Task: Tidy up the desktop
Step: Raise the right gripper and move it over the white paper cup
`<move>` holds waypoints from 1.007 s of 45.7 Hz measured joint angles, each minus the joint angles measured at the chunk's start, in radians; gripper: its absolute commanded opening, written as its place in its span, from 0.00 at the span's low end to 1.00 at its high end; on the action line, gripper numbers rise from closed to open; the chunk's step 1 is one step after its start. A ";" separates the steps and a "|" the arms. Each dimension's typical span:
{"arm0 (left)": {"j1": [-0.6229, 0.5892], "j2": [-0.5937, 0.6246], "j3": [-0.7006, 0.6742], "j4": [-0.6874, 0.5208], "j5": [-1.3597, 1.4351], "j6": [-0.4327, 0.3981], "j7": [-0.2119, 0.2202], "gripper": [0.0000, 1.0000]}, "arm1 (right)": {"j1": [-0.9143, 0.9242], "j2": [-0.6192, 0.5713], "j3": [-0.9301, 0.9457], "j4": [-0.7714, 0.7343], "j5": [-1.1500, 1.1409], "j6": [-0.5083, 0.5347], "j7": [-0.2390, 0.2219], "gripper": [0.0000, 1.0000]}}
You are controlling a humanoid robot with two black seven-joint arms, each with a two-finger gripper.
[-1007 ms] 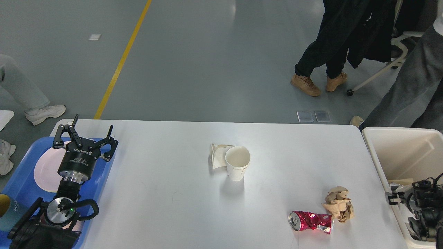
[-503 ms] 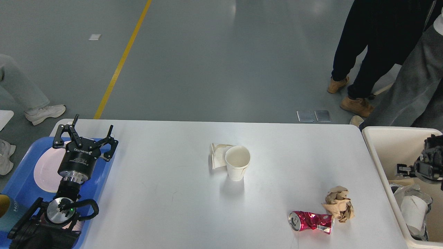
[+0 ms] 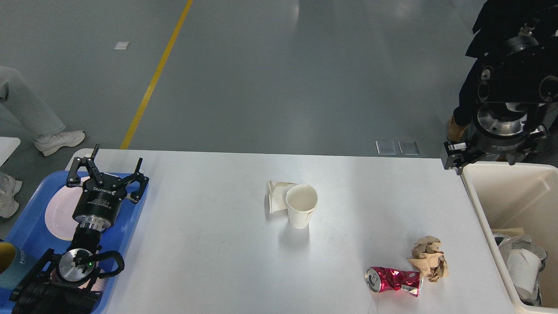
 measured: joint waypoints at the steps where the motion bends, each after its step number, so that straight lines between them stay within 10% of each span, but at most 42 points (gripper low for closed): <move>1: 0.000 0.000 0.000 0.000 0.000 0.000 0.000 0.96 | 0.025 0.001 0.006 0.024 0.004 0.003 0.001 1.00; 28: 0.000 0.000 0.000 0.000 0.000 0.003 0.000 0.96 | 0.248 0.057 -0.039 0.227 0.190 -0.022 0.183 1.00; 46: 0.000 0.000 0.000 0.000 0.000 0.003 0.000 0.96 | 0.218 0.062 -0.024 0.204 0.197 -0.076 0.189 1.00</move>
